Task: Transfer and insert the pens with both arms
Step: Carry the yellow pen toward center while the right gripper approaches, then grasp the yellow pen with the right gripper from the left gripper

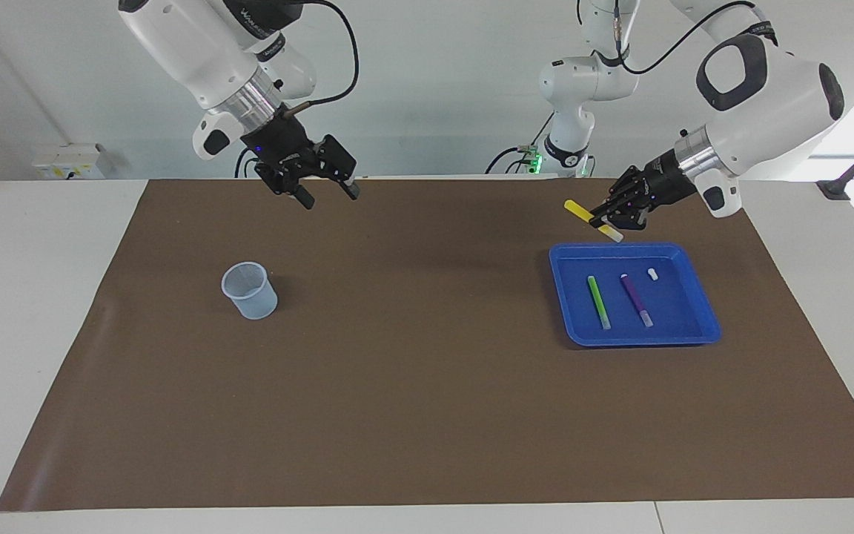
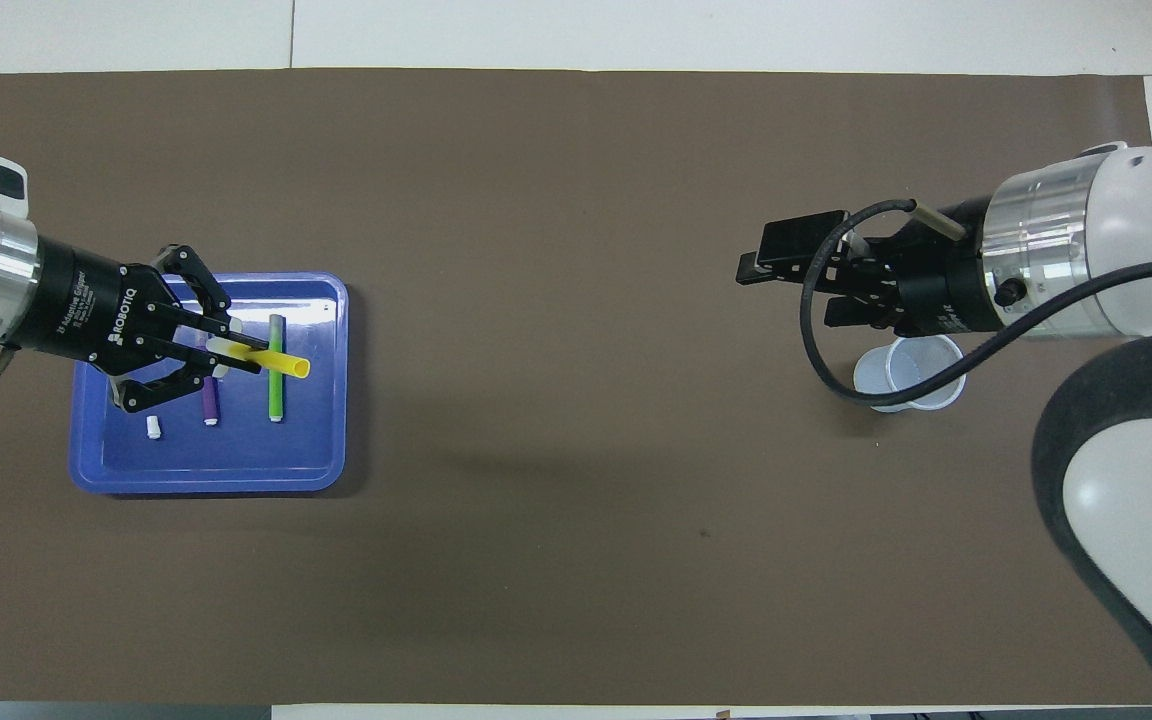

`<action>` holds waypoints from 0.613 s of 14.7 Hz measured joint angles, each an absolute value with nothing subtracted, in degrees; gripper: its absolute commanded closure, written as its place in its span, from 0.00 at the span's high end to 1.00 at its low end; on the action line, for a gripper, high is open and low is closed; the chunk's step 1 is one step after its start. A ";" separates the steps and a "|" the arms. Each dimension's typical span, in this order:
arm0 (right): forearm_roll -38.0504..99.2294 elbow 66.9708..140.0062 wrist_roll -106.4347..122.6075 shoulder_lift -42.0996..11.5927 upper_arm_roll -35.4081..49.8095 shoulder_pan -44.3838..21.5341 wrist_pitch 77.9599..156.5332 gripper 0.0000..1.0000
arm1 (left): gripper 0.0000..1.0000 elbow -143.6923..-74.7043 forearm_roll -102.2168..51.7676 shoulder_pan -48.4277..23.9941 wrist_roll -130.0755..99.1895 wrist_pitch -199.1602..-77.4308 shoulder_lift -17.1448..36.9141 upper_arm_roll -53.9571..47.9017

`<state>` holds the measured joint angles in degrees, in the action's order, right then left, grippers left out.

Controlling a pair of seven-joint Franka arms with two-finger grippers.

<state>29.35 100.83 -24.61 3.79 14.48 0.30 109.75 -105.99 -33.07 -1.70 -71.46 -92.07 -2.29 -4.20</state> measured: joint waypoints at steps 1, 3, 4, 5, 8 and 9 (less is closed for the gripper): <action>27.46 101.40 -24.61 4.02 14.51 0.31 110.06 1.00 | 0.00 -106.58 -33.43 -2.04 -72.28 -92.29 -2.68 -4.22; 22.91 101.97 -24.61 4.21 14.46 0.37 110.29 1.00 | 0.00 -108.11 -35.24 -2.10 -73.06 -92.89 -3.45 -4.27; 22.03 102.05 -24.61 4.21 14.44 0.38 110.33 1.00 | 0.00 -109.47 -36.71 -2.17 -73.20 -93.99 -4.01 -4.30; 21.60 102.07 -24.61 4.21 14.42 0.39 110.39 1.00 | 0.00 -111.24 -38.22 -2.62 -73.45 -95.53 -4.68 -4.31; 24.55 102.10 -25.48 4.25 14.63 0.34 110.77 1.00 | 0.00 -114.82 -39.86 -6.32 -77.31 -101.02 -6.20 -4.50; 27.50 102.10 -25.50 4.28 15.09 0.19 111.69 1.00 | 0.00 -115.18 -39.93 -7.42 -78.76 -102.58 -6.41 -4.55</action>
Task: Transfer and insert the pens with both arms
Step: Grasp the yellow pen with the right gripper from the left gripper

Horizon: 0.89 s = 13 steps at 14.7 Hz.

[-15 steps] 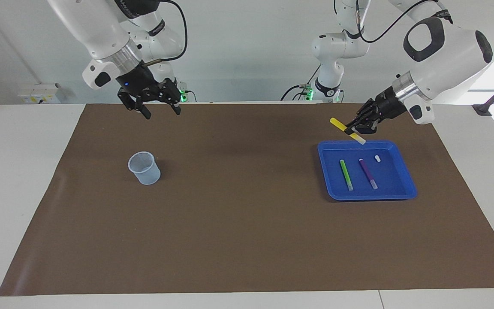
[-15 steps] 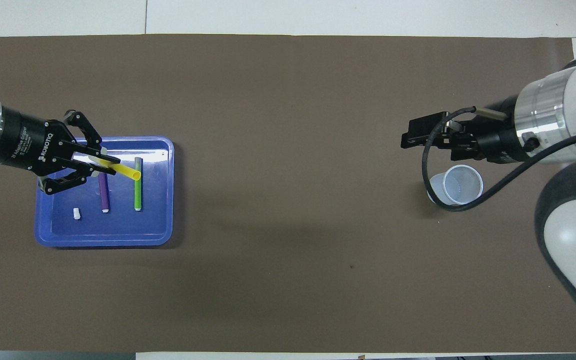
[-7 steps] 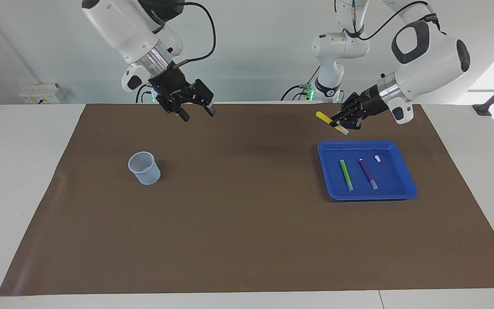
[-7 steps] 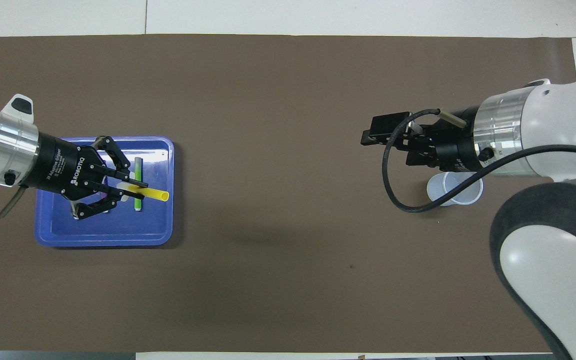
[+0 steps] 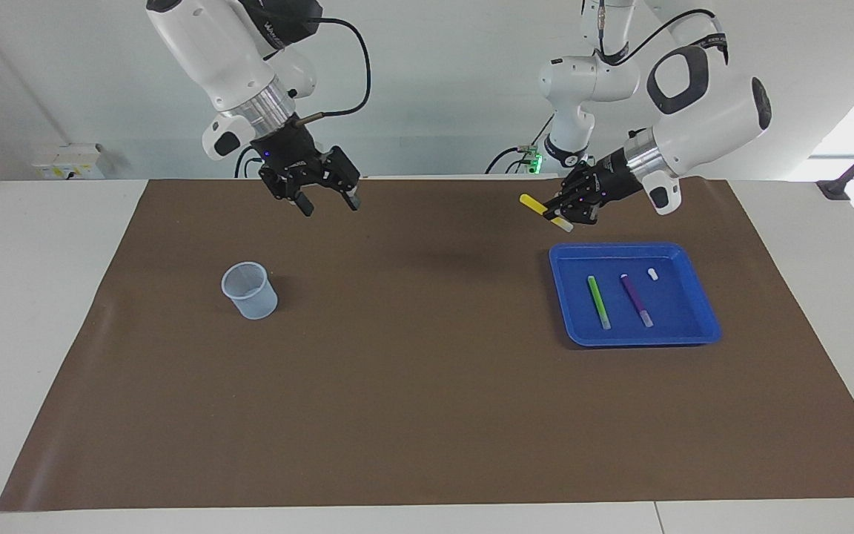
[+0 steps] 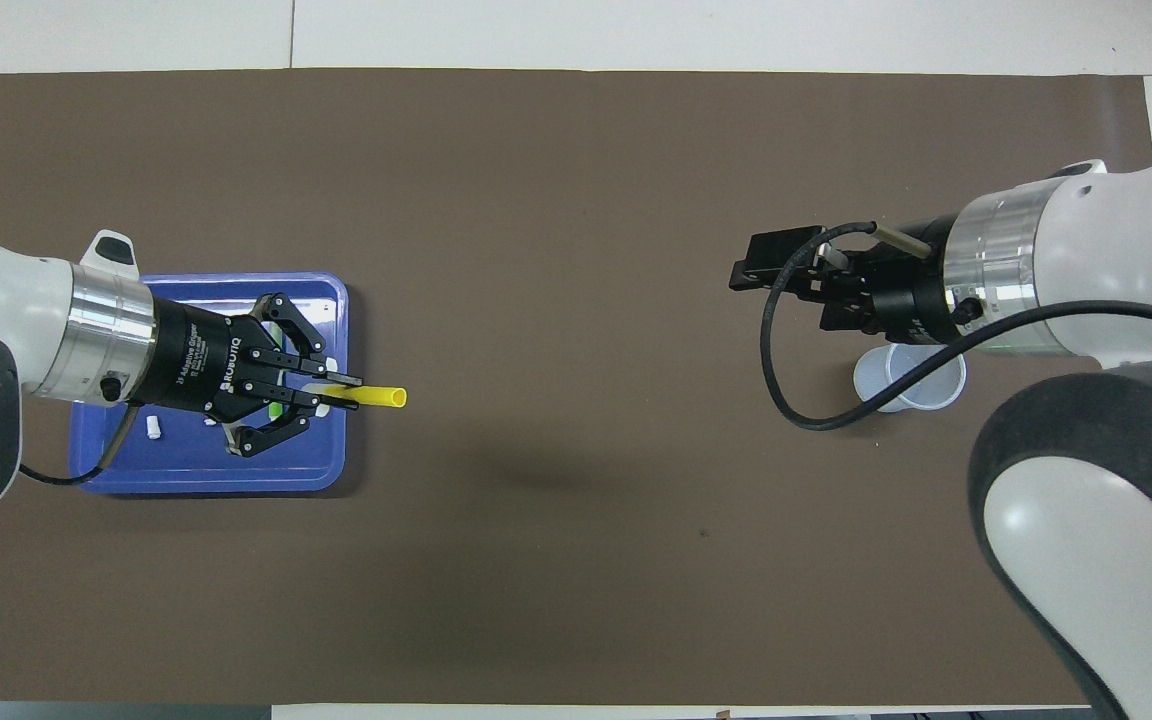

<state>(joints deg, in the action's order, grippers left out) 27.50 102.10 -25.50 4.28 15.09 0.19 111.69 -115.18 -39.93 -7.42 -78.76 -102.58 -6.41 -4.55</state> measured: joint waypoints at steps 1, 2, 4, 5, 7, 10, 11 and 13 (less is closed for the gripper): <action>29.42 102.11 -25.72 4.33 15.67 -0.37 113.16 1.00 | 0.00 -115.29 -40.02 -7.99 -79.73 -103.51 -6.51 -4.59; 30.36 102.11 -26.68 4.35 16.26 -1.31 114.60 1.00 | 0.00 -115.30 -40.17 -8.07 -80.29 -104.01 -6.56 -4.59; 30.71 102.16 -29.32 4.34 18.43 -2.76 116.74 1.00 | 0.00 -115.30 -40.54 -8.02 -80.87 -104.69 -6.57 -4.42; 30.74 102.26 -30.79 4.31 20.36 -2.92 117.81 1.00 | 0.00 -115.30 -40.92 -8.01 -81.07 -104.89 -6.58 -4.40; 30.74 102.67 -33.37 3.85 24.59 -3.09 120.35 1.00 | 0.00 -115.31 -43.06 -8.01 -81.49 -104.99 -6.58 -4.41; 30.75 102.98 -34.32 1.08 29.46 -3.32 124.65 1.00 | 0.00 -115.36 -47.95 -8.15 -82.38 -104.99 -6.64 -4.48; 30.74 102.95 -34.32 -0.08 30.55 -3.36 125.38 1.00 | 0.00 -115.52 -49.49 -8.60 -82.81 -105.23 -6.69 -4.48; 30.45 102.77 -34.31 -2.38 32.29 -3.41 127.46 1.00 | 0.00 -116.45 -52.44 -10.28 -83.60 -107.44 -6.89 -4.58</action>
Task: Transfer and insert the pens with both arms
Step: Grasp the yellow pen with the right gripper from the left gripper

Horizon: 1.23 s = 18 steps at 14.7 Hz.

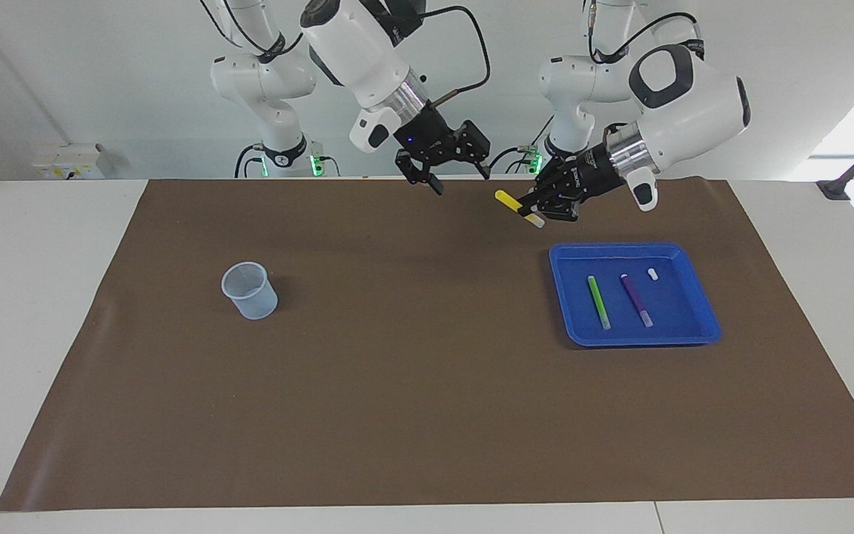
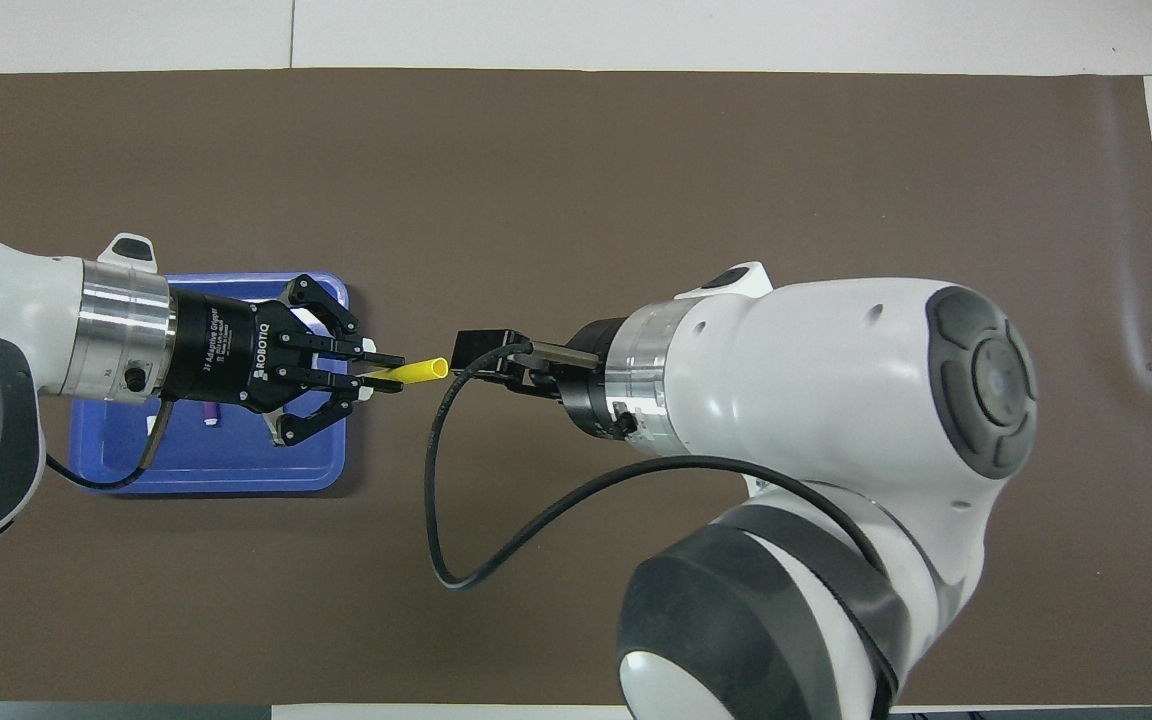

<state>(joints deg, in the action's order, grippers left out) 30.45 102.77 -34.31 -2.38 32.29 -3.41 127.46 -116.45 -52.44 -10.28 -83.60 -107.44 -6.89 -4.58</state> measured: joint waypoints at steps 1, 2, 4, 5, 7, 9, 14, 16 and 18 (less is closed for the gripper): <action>29.96 102.58 -34.30 -3.46 32.93 -3.42 128.44 1.00 | 0.00 -116.98 -53.39 -11.38 -84.04 -108.86 -7.00 -4.62; 29.45 102.24 -34.28 -4.39 33.47 -3.43 128.96 1.00 | 0.00 -117.46 -54.16 -12.44 -84.54 -110.33 -7.08 -4.67; 28.79 101.38 -34.27 -5.47 34.07 -3.43 129.09 1.00 | 0.00 -118.46 -55.38 -13.88 -85.02 -112.59 -7.35 -4.70; 28.13 100.99 -34.27 -5.61 34.14 -3.43 129.03 1.00 | 0.00 -118.87 -55.58 -14.12 -85.06 -113.03 -7.54 -4.71; 26.22 100.56 -34.27 -5.64 34.15 -3.43 128.65 0.98 | 0.00 -119.24 -55.72 -14.23 -85.07 -113.19 -7.86 -4.70; 24.78 100.50 -34.27 -5.65 34.16 -3.43 128.43 0.88 | 0.00 -119.54 -55.75 -14.49 -85.12 -113.24 -8.16 -4.69; 23.01 100.48 -34.26 -5.65 34.19 -3.43 128.24 0.42 | 0.00 -120.02 -55.78 -14.93 -85.13 -113.45 -8.29 -4.71; 22.85 100.47 -34.26 -5.65 34.19 -3.43 128.23 0.38 | 0.00 -120.07 -55.78 -15.06 -85.13 -113.49 -8.33 -4.71; 22.82 100.47 -34.26 -5.65 34.20 -3.43 128.14 0.29 | 0.00 -120.14 -55.79 -15.20 -85.13 -113.61 -8.39 -4.71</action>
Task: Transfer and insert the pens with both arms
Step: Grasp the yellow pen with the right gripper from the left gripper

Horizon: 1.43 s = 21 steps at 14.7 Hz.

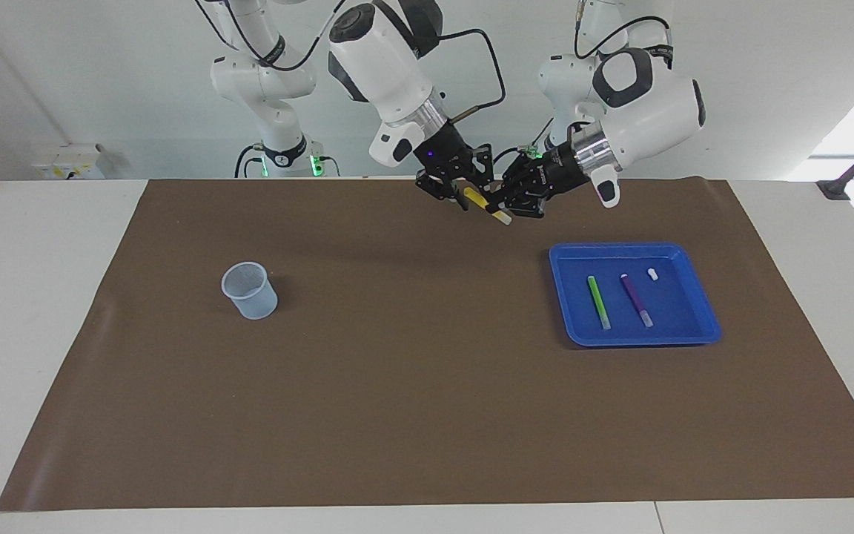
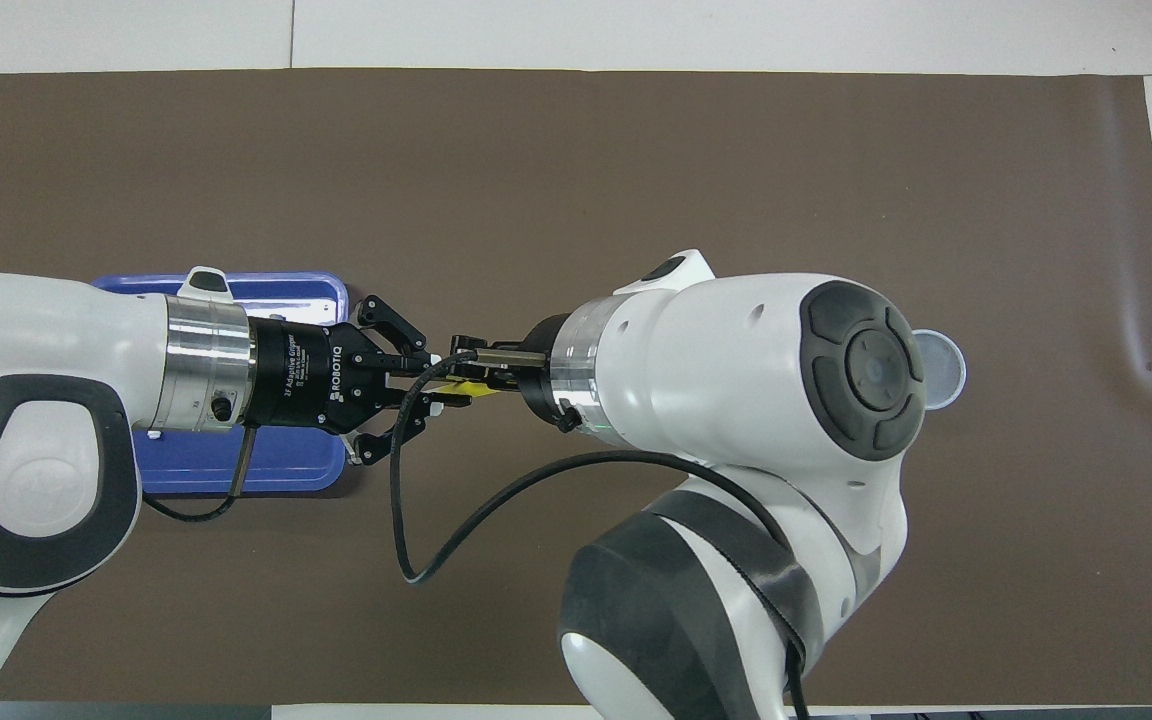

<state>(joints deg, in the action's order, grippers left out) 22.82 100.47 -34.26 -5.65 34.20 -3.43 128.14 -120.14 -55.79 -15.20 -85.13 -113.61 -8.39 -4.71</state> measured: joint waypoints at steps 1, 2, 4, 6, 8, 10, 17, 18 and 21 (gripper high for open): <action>22.80 100.47 -34.25 -5.65 34.20 -3.43 128.09 0.29 | 0.00 -120.17 -55.79 -15.27 -85.14 -113.66 -8.44 -4.71; 22.69 100.48 -34.25 -5.65 34.19 -3.40 127.95 0.29 | 0.00 -120.20 -55.79 -15.28 -85.14 -113.71 -8.50 -4.68; 22.68 100.47 -34.25 -5.65 34.20 -3.41 127.58 0.29 | 0.00 -120.24 -55.79 -15.36 -85.14 -113.73 -8.55 -4.67; 22.68 100.47 -34.24 -5.65 34.22 -3.41 126.76 0.29 | 0.00 -120.29 -55.79 -15.58 -85.14 -113.89 -8.56 -4.67; 22.67 100.34 -34.24 -5.62 34.23 -3.41 125.76 0.29 | 0.00 -120.36 -55.79 -16.04 -85.14 -114.26 -8.56 -4.66; 22.67 100.21 -34.24 -5.61 34.31 -3.42 125.64 0.19 | 0.00 -120.40 -55.81 -16.41 -85.16 -114.79 -8.57 -4.70; 21.74 100.15 -34.24 -5.55 34.04 -3.20 125.39 0.00 | 0.00 -120.53 -55.82 -17.01 -85.16 -116.27 -8.86 -4.30; 21.70 100.15 -34.24 -5.55 34.03 -3.18 125.39 0.00 | 0.00 -120.57 -55.83 -17.07 -85.16 -116.44 -8.87 -4.30; 21.67 100.14 -34.14 -5.55 33.91 -2.95 125.39 0.00 | 1.00 -120.60 -55.85 -17.46 -85.17 -116.74 -8.89 -4.31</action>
<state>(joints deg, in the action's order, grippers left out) 21.67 100.14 -34.14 -5.55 33.91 -2.95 125.39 -120.60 -55.85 -17.46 -85.17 -116.74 -8.89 -4.31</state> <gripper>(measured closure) 0.828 0.991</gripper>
